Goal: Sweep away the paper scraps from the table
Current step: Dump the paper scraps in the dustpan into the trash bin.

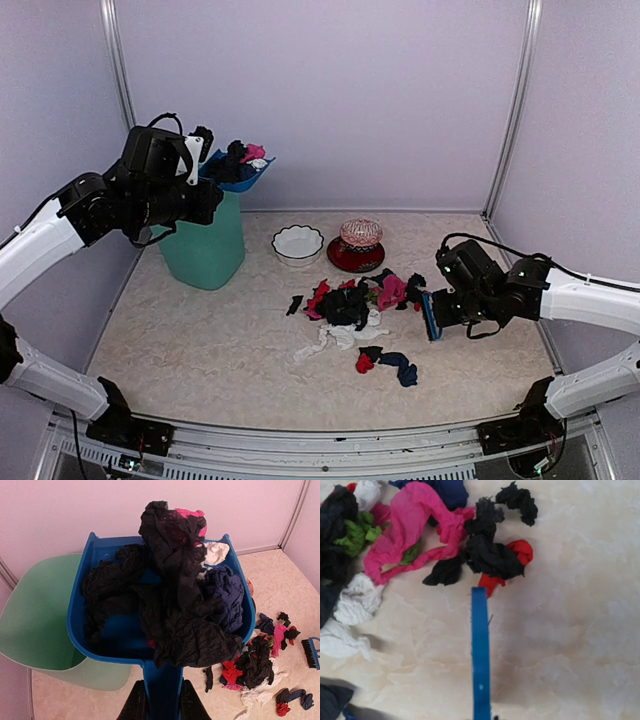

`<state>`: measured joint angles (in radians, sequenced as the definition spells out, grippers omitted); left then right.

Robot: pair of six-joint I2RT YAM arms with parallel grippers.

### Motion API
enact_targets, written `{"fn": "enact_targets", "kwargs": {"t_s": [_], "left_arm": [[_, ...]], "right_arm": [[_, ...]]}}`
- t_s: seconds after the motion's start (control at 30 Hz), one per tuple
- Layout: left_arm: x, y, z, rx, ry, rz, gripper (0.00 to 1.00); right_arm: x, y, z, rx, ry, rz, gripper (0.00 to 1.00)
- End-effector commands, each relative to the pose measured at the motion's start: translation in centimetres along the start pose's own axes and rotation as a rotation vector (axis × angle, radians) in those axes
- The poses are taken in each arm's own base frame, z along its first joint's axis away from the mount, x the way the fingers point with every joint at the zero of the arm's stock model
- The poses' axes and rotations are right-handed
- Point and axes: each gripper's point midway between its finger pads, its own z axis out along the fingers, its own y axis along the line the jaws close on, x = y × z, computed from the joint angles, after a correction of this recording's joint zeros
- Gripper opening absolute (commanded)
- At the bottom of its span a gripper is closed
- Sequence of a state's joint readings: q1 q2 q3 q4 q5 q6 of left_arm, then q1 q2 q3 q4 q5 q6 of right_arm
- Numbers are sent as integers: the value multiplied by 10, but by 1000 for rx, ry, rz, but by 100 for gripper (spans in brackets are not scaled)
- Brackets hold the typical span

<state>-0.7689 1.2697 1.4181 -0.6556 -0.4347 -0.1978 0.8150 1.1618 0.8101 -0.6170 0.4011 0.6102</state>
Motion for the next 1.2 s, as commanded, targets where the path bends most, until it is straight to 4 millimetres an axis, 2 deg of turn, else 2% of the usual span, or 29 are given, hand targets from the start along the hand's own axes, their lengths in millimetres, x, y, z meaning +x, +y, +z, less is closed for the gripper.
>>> {"fn": "enact_targets", "kwargs": {"t_s": [0.0, 0.3, 0.53, 0.8, 0.87, 1.17], "left_arm": [[-7, 15, -2, 14, 8, -78, 0], [-9, 47, 12, 29, 11, -277, 0], [-7, 70, 23, 115, -3, -457, 0], [-10, 77, 29, 275, -4, -615, 0], [-10, 88, 30, 291, -16, -670, 0], [-20, 95, 25, 442, -82, -844, 0]], "right_arm": [[-14, 3, -3, -9, -35, 14, 0], [-9, 1, -3, -12, -24, 27, 0], [-9, 2, -3, -13, -23, 29, 0], [-6, 3, 0, -13, -11, 29, 0], [-6, 2, 2, -6, -10, 27, 0], [-8, 2, 3, -2, -12, 25, 0]]}}
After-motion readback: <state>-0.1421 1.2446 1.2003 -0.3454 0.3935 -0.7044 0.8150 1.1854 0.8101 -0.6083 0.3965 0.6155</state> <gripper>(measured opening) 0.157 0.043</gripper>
